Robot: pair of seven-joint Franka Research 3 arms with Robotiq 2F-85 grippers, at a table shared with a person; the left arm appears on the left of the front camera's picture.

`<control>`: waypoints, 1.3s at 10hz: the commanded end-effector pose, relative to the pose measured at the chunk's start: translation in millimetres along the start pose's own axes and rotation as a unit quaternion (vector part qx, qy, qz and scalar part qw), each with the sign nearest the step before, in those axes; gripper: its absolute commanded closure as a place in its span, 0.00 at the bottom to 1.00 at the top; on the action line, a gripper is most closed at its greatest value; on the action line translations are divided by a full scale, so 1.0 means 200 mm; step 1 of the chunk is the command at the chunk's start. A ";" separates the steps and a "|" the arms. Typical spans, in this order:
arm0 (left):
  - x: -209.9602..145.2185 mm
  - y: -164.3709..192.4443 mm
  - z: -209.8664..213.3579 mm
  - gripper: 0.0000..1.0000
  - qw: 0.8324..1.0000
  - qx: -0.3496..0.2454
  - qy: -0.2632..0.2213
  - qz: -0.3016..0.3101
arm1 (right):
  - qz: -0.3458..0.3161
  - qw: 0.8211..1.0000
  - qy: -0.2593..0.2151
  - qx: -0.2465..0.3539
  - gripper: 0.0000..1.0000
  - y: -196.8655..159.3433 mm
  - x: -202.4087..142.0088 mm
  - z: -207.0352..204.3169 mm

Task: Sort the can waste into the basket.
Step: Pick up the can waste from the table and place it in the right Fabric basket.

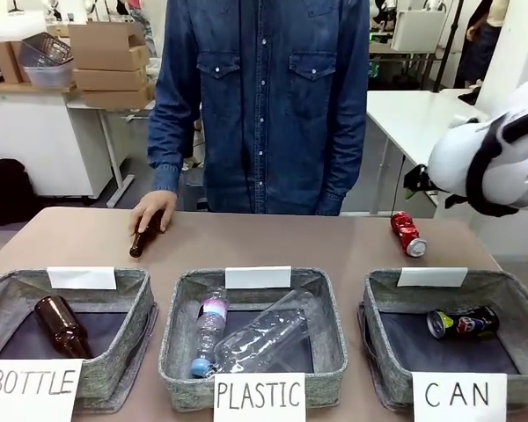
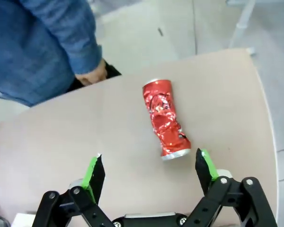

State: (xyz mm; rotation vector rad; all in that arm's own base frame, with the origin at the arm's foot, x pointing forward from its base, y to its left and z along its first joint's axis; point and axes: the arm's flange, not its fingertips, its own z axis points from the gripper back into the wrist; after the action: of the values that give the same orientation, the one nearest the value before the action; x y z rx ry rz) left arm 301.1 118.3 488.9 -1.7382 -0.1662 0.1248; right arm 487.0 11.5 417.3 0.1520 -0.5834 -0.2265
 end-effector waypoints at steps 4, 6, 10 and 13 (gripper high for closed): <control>-0.01 -0.02 0.00 0.10 1.000 -0.006 0.002 -0.003 | 0.130 0.988 0.085 -0.012 0.00 -0.10 0.12 -0.33; -0.01 -0.02 0.00 0.10 1.000 -0.006 0.002 -0.003 | 0.133 0.985 0.109 -0.013 0.00 -0.11 0.11 -0.50; -0.01 -0.02 0.00 0.10 1.000 -0.006 0.002 -0.003 | 0.124 0.983 0.133 -0.019 0.00 -0.09 0.09 -0.74; -0.01 -0.02 0.00 0.10 1.000 -0.006 0.002 -0.003 | 0.122 0.985 0.124 -0.018 0.00 -0.08 0.10 -0.73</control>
State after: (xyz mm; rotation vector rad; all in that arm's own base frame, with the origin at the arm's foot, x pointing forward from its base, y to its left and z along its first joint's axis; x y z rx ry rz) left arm 301.2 118.2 488.8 -1.7383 -0.1660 0.1249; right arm 579.0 2.7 296.9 0.0881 -0.3325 0.0351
